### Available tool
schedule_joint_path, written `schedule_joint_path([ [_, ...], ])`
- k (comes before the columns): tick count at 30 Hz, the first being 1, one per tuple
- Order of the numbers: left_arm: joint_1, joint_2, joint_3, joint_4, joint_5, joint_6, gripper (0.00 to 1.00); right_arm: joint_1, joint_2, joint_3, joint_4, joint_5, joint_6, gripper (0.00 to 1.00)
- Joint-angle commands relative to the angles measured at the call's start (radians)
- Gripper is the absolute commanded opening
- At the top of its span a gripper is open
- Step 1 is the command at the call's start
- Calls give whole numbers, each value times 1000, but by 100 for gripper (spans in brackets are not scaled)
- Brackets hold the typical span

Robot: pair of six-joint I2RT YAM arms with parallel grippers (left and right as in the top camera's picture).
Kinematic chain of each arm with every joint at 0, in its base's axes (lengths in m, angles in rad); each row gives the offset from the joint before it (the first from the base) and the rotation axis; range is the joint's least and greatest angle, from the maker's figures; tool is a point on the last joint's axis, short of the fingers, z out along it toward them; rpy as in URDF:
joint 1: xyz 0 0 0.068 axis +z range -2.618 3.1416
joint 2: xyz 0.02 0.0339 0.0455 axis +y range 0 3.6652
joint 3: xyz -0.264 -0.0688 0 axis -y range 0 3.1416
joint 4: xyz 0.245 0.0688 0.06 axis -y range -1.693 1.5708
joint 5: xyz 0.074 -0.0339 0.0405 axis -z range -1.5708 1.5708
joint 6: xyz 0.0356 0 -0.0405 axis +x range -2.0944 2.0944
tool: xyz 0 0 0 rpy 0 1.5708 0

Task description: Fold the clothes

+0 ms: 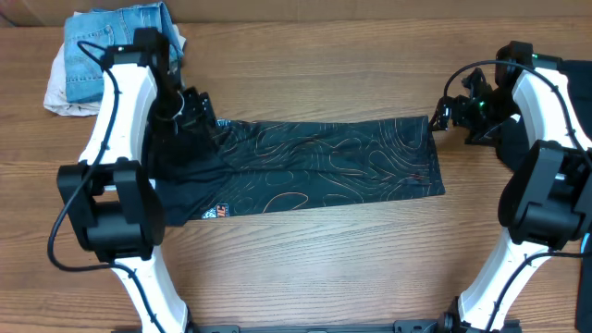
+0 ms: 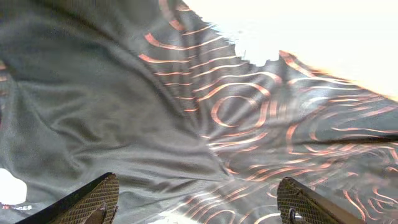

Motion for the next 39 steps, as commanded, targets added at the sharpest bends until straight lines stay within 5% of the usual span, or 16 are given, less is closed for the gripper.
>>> schedule_joint_path([
  [1, -22, -118, 37, 4, 5, 29, 84, -13, -4, -4, 5, 59, -18, 100],
  [14, -28, -377, 37, -130, -156, -24, 86, -19, -4, -77, -22, 1, -72, 100],
  [26, -28, -377, 32, -228, -155, -23, 89, -19, -4, -171, -5, -59, -79, 100],
  [29, -28, -377, 32, -231, -156, -23, 100, -19, -4, -203, 12, -90, -79, 100],
  [39, -28, -377, 32, -249, -156, -23, 100, -16, -4, -367, 112, -242, -135, 100],
])
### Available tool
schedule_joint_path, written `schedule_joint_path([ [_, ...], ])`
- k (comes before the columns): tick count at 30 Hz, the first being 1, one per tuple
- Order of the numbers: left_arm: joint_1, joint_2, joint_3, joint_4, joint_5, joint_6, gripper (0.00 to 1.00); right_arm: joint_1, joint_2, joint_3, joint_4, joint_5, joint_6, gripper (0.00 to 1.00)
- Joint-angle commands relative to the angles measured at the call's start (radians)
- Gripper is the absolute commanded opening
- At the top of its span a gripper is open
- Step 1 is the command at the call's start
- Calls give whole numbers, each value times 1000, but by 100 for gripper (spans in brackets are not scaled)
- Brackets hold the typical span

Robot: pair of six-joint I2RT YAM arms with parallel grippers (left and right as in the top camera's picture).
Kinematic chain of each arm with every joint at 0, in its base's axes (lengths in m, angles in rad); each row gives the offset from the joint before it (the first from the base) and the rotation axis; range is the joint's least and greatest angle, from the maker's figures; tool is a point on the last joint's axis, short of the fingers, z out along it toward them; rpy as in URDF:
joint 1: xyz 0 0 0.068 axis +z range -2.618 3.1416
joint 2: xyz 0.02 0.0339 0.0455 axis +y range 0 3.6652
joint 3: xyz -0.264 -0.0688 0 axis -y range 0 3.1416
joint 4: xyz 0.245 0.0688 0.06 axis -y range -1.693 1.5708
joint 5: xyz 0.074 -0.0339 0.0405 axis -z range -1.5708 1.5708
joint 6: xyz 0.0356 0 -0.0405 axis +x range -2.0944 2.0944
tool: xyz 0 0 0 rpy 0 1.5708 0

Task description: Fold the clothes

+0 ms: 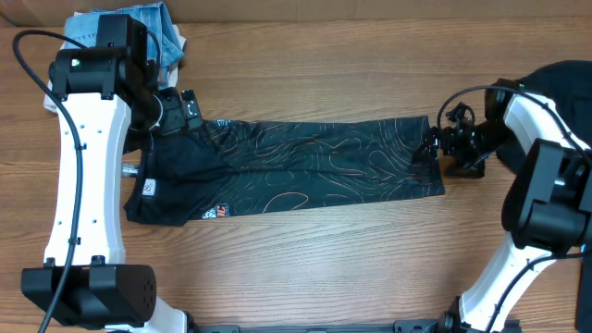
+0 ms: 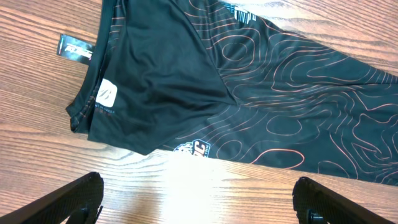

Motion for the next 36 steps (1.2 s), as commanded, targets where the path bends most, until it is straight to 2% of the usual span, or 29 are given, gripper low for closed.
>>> schedule_joint_path([
  [1, -2, -10, 11, -9, -11, -4, 100, 1, 27, -101, 58, -84, -52, 100],
  [7, -2, -10, 11, -9, -11, -4, 100, 1, 27, -171, 134, -92, -51, 97],
  [11, -1, -10, 11, -9, -11, -4, 100, 1, 27, -176, 145, -92, -50, 82],
  [12, -1, -10, 11, -9, -11, -4, 100, 1, 27, -176, 149, -92, -44, 57],
  [13, -1, -10, 11, -9, -11, -4, 100, 1, 27, -176, 152, -92, -41, 45],
  [16, -2, -10, 11, -9, -11, -4, 100, 1, 27, -176, 160, -91, -39, 37],
  [21, -2, -10, 11, -9, -11, -4, 100, 1, 27, -176, 200, -80, -3, 4],
  [27, -2, -10, 11, -11, -11, -4, 100, -14, 27, -142, 228, 63, 137, 4],
  [33, -2, -10, 11, -10, -11, -4, 100, -26, 27, -19, 135, 145, 204, 4],
  [36, -2, -10, 11, -13, -11, -4, 100, -26, 27, 37, 108, 242, 282, 4],
])
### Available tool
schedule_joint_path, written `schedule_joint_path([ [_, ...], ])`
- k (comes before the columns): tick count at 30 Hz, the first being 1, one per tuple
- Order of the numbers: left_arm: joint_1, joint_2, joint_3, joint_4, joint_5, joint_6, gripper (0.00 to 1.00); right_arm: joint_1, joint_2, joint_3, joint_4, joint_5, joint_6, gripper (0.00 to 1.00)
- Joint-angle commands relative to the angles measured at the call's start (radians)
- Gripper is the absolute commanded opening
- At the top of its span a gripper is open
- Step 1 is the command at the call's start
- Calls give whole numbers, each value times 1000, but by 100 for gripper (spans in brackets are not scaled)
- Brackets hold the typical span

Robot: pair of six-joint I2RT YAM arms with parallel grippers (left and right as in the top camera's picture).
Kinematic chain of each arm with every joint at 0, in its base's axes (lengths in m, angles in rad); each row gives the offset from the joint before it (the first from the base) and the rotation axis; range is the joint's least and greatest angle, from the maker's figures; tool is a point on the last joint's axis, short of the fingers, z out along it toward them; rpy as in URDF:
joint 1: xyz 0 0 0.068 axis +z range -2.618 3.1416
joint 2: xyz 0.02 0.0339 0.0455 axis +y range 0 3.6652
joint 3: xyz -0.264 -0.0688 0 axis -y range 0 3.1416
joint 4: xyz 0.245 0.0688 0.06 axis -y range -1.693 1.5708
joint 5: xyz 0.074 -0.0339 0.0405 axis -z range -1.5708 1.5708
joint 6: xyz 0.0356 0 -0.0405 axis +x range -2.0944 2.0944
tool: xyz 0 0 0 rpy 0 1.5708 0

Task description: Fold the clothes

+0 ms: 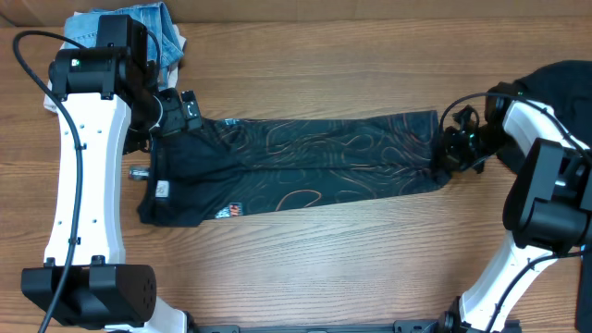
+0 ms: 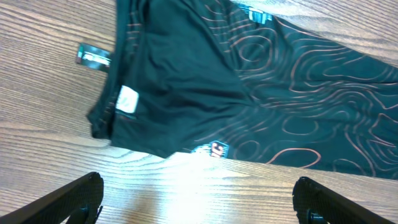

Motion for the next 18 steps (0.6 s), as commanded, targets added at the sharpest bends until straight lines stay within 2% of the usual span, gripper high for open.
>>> schedule_joint_path([
  [1, -2, -10, 11, -6, -10, -3, 100, -12, 23, 90, -27, 206, 115, 4],
  [8, -2, -9, 11, 1, -9, -5, 100, 13, 22, 285, -178, 305, 192, 4],
  [18, -2, -9, 11, 2, -9, -5, 100, 169, 22, 306, -199, 306, 192, 4],
])
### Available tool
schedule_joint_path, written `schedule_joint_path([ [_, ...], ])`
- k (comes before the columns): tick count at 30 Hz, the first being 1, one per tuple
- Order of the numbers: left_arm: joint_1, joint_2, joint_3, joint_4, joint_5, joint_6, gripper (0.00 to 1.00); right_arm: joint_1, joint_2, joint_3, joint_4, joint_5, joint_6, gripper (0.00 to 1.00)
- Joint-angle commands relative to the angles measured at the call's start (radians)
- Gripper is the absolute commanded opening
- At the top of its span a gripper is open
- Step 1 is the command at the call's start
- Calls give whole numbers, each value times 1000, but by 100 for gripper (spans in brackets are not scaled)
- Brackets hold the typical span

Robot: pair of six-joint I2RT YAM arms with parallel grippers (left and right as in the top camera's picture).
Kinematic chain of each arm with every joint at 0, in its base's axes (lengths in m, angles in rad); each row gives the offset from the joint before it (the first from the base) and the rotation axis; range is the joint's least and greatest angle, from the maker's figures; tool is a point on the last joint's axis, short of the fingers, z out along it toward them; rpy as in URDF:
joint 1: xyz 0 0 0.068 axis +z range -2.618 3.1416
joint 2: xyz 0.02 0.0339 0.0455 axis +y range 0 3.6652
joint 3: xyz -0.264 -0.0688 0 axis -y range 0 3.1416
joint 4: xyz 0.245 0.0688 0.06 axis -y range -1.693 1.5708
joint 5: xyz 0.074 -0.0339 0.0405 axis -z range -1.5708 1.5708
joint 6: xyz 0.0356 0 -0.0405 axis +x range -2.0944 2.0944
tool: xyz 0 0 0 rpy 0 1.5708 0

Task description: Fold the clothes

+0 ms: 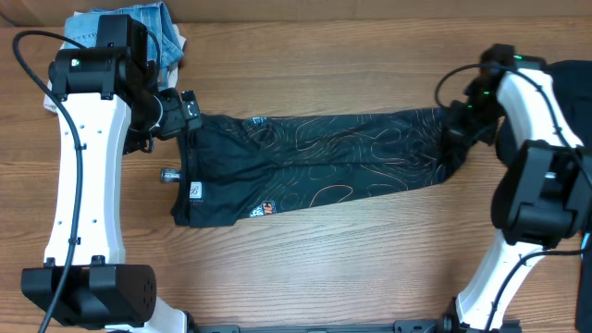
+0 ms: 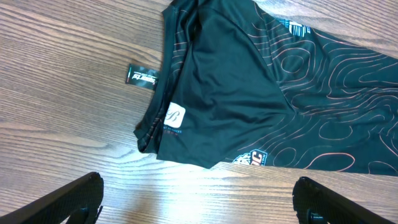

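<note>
A black garment (image 1: 324,162) with orange contour lines lies stretched across the table, its left end folded over and showing a white label. In the left wrist view the same garment (image 2: 261,93) fills the upper right, with a small hang tag (image 2: 142,77) beside it. My left gripper (image 2: 196,183) hangs open above bare wood in front of the garment's left end, and shows in the overhead view as the left gripper (image 1: 180,111) at the back left corner. My right gripper (image 1: 460,128) sits at the garment's right end and appears shut on that edge.
A pile of denim and white clothes (image 1: 111,46) lies at the back left corner. A dark cloth (image 1: 573,79) sits at the right edge behind the right arm. The wooden table (image 1: 305,277) stretches in front of the garment.
The garment has shifted further right, its left end now well right of the left arm. The right gripper has moved toward the back with the garment's right end. The left arm has not moved.
At first my left gripper was low on the garment's left part and the right gripper stood off its far right corner. Then the left gripper was raised and open, the right one at the right edge. After that the garment lay further right at each moment.
</note>
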Motion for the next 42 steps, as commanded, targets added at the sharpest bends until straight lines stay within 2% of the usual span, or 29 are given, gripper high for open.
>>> schedule_joint_path([
  [1, -2, -9, 11, 1, -9, -5, 100, 80, 4, 25, -5, 9, 8, 4],
  [18, -2, -9, 11, 1, -10, -4, 100, 326, 4, 25, -101, 9, 23, 4],
  [42, -2, -9, 11, 0, -10, -4, 100, 531, 4, 23, -119, 1, 33, 4],
])
